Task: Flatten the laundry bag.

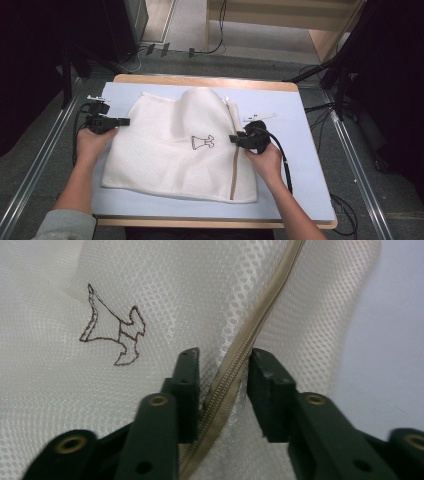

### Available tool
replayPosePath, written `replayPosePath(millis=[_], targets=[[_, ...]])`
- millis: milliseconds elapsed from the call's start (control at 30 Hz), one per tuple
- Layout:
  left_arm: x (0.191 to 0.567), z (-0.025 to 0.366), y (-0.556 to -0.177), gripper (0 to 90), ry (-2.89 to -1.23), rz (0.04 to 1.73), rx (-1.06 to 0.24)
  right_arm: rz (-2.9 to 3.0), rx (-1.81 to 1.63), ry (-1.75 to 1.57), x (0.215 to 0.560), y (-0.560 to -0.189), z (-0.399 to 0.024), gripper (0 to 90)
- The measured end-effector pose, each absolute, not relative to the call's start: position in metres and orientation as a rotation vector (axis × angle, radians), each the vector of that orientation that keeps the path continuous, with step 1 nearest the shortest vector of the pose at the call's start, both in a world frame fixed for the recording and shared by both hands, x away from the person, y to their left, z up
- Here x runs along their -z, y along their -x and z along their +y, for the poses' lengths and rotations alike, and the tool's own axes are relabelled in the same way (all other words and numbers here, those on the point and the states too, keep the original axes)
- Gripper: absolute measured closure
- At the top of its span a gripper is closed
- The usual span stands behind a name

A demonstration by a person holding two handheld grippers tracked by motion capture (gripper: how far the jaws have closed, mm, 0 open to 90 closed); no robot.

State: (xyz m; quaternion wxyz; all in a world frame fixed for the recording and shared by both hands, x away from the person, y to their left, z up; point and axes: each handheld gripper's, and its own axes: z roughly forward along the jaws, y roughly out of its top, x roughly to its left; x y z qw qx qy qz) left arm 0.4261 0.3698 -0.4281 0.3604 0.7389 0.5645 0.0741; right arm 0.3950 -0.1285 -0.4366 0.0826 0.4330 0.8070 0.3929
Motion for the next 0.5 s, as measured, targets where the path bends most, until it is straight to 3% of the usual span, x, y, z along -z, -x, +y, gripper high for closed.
replayPosePath(millis=[100,400,500], targets=[[0.427,0.381,-0.421,87.6,-1.876,1.469,-0.206,2.397,-1.231,-1.251,0.431,-0.394,-0.133,58.9],[0.428,0.400,-0.414,86.6,-1.845,1.513,-0.273,2.352,-1.198,-1.273,0.429,-0.402,-0.148,62.9],[0.430,0.403,-0.414,81.7,-1.824,1.518,-0.248,2.354,-1.172,-1.290,0.434,-0.407,-0.151,63.6]])
